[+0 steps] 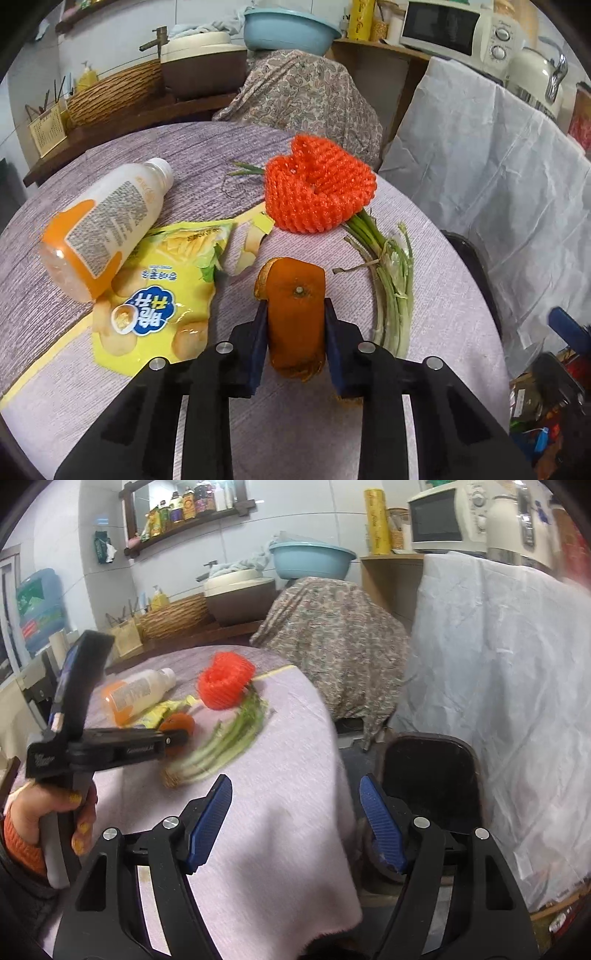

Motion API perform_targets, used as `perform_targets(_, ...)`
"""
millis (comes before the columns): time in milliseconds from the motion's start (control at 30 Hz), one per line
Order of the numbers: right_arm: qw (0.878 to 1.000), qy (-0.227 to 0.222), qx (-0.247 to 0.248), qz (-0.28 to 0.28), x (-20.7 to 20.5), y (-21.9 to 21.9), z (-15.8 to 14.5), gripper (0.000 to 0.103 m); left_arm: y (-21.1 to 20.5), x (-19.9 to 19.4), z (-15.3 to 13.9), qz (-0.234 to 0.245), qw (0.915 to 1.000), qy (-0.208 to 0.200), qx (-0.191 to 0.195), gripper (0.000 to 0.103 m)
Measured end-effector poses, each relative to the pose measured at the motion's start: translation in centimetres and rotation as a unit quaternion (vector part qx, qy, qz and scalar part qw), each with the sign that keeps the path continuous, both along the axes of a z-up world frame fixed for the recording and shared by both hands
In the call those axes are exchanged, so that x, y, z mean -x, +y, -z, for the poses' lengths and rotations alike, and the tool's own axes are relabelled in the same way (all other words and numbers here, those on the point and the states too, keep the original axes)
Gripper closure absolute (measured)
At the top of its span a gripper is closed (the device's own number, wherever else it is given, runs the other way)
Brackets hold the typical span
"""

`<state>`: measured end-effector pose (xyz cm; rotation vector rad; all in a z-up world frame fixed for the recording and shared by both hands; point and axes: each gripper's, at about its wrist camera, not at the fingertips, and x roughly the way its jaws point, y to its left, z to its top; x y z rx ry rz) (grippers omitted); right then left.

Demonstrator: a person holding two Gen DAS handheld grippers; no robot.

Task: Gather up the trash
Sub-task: 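Grasp the red foam net with the right tool while the left tool holds the orange peel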

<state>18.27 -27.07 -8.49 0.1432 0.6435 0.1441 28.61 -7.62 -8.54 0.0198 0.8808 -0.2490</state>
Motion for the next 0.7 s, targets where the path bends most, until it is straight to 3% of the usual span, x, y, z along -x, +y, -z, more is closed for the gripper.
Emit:
perform_targets(267,0.998,0.003,0.007,-0.063,-6.4,3.9,-1.5,0.031,2.9,2.4,-2.7,-0.018,0.9989,-0.012,0.041,0.077)
perform_targets(400,0.995,-0.003,0.046,-0.085,-9.9,6.8,-1.7,0.012,4.8,4.1,-3.9,-0.034,0.9979,-0.042,0.035,0.077)
perform_targets(700,0.983,0.047,0.148,-0.094,-16.2,12.0,1.2,0.012,7.2,5.0,-3.3,-0.056,0.9958,-0.051,0.051,0.077)
